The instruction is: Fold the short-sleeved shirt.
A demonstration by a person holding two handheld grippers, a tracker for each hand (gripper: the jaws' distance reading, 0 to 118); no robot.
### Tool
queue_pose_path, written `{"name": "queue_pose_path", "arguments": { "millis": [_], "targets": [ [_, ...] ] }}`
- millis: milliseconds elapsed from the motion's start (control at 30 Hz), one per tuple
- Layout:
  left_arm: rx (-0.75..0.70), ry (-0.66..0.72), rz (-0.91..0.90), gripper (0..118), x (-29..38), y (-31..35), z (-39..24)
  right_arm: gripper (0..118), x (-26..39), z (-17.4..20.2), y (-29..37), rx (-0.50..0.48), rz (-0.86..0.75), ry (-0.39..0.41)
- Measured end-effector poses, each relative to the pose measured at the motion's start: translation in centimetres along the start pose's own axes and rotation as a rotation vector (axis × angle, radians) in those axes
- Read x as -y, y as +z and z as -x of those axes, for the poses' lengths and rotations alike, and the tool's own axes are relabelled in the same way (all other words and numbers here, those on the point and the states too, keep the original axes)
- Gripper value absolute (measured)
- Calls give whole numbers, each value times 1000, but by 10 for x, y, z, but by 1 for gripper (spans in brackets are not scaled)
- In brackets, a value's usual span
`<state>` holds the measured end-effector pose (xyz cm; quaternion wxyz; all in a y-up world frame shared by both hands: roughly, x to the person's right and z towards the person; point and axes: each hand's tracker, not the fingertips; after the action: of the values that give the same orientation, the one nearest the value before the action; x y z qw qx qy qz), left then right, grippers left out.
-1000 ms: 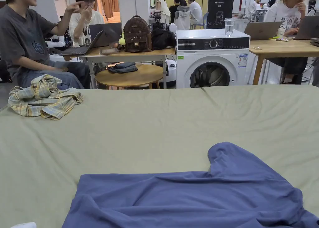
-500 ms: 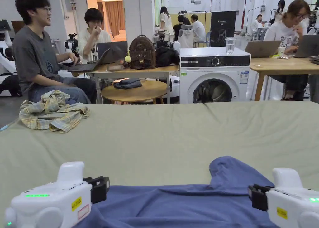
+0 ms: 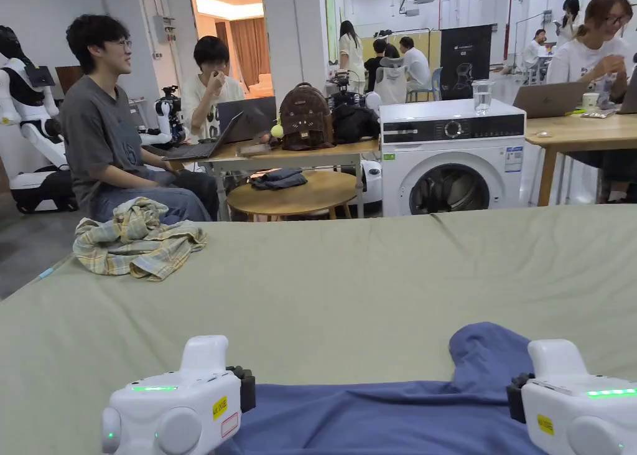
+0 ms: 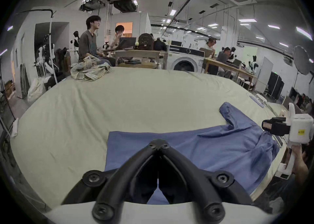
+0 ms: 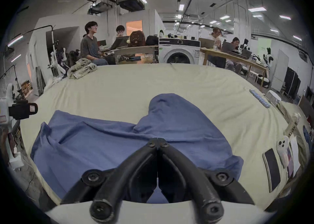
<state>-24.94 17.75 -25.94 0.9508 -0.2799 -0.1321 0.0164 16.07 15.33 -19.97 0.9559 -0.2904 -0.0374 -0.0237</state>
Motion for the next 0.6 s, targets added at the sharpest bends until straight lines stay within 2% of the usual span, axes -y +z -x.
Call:
{"name": "queue_pose_path", "arguments": {
  "millis": [100, 133, 200, 233, 467, 600],
  "targets": [
    [0, 12, 38, 0, -14, -9, 15, 0, 3, -5, 0, -15, 11, -7],
    [-1, 24, 80, 3, -20, -16, 23, 0, 5, -6, 0, -22, 15, -9],
    [65, 65, 163, 33, -31, -32, 38, 0, 7, -10, 1, -34, 19, -13],
    [100, 105, 220, 43, -36, -44, 48, 0, 8, -13, 0, -39, 22, -14],
    [-5, 151, 436, 43, -41, -134, 77, 0, 6, -40, -2, -62, 46, -84],
    [-45, 159, 498, 43, -29, -166, 86, 0, 2, -56, 6, -36, 50, -86]
  ]
}}
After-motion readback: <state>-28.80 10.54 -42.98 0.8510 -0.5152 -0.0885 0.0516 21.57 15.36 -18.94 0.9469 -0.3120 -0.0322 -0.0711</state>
